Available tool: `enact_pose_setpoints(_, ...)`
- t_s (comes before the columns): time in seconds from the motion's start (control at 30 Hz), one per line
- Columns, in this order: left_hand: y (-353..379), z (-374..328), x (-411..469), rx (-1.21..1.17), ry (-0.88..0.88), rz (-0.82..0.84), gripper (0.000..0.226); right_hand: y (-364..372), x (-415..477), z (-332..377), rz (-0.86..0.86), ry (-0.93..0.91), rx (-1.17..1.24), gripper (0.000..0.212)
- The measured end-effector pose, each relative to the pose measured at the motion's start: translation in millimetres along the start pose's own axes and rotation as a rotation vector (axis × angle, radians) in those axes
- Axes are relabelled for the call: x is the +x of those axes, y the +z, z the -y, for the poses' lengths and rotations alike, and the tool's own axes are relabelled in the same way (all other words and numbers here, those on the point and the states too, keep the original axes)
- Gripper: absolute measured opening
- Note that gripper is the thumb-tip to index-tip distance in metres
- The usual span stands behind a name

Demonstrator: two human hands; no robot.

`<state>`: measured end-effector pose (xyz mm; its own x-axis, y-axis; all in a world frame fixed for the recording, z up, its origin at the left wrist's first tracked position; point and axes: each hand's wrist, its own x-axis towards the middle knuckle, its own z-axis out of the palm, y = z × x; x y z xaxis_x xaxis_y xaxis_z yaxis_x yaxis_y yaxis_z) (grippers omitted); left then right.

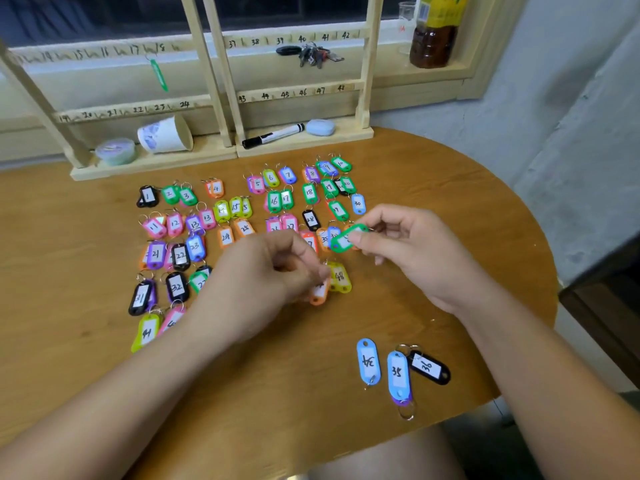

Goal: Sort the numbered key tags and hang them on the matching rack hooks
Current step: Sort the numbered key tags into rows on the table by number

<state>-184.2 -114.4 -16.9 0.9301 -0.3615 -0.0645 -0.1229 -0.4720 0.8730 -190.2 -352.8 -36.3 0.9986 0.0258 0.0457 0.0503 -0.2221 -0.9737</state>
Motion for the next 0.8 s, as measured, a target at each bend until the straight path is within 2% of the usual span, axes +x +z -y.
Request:
enact_pose_setpoints(0.2,-40.2,24.0,-7.5,-0.153,-0.109,-0.081,0.008,31.4,33.6,17.1,0.157,0.004,0.011,0.014)
enact_pose_setpoints(0.37,-63.2,40.4,-15.5,-0.256,-0.130,-0.161,0.008,47.6,48.9,23.7,0.258,0.023,0.006,0.024)
enact_pose_setpoints(0.6,-85.7,54.7,-21.0,-0.287,-0.150,-0.234,0.009,66.7,64.8,31.3,0.247,-0.055,-0.080,0.008)
enact_pose_setpoints(0.8,-92.5,60.6,-19.3,-0.263,-0.159,-0.295,0.007,82.8,87.7,43.2,0.241,-0.134,-0.180,0.011)
